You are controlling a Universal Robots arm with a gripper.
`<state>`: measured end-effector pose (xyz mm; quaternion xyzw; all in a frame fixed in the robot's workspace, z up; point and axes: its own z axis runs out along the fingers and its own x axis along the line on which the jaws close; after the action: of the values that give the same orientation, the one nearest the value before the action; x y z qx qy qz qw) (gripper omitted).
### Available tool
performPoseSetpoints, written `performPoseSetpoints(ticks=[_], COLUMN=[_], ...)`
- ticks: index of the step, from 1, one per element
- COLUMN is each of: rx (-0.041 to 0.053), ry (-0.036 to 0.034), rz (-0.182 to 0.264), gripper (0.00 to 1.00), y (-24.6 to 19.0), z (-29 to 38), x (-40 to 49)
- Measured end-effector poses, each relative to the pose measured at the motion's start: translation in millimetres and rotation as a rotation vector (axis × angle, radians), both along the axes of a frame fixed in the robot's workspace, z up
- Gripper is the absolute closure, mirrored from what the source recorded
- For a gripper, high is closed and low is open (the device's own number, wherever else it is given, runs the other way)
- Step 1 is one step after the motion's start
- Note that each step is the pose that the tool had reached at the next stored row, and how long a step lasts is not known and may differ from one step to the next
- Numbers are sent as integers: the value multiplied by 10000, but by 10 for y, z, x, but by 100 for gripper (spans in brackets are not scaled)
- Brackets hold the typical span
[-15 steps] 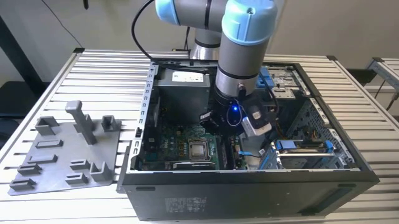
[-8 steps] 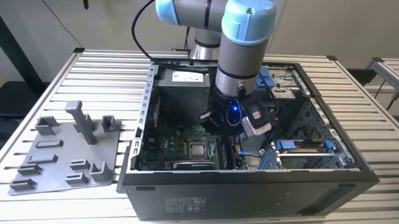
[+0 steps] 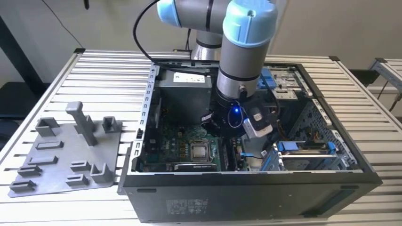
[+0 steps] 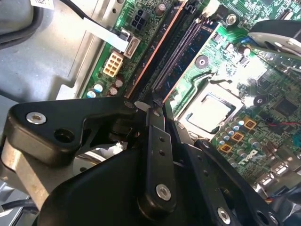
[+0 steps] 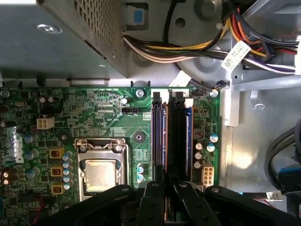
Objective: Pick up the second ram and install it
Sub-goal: 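Insert the second ram into the second slot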
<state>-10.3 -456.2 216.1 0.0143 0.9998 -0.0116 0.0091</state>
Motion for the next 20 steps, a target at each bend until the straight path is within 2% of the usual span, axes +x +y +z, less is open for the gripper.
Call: performPoseSetpoints(ticks=[20], rx=[7], ry=[-2], rz=[148], gripper=[86], y=[1], z=[-13], x=[6])
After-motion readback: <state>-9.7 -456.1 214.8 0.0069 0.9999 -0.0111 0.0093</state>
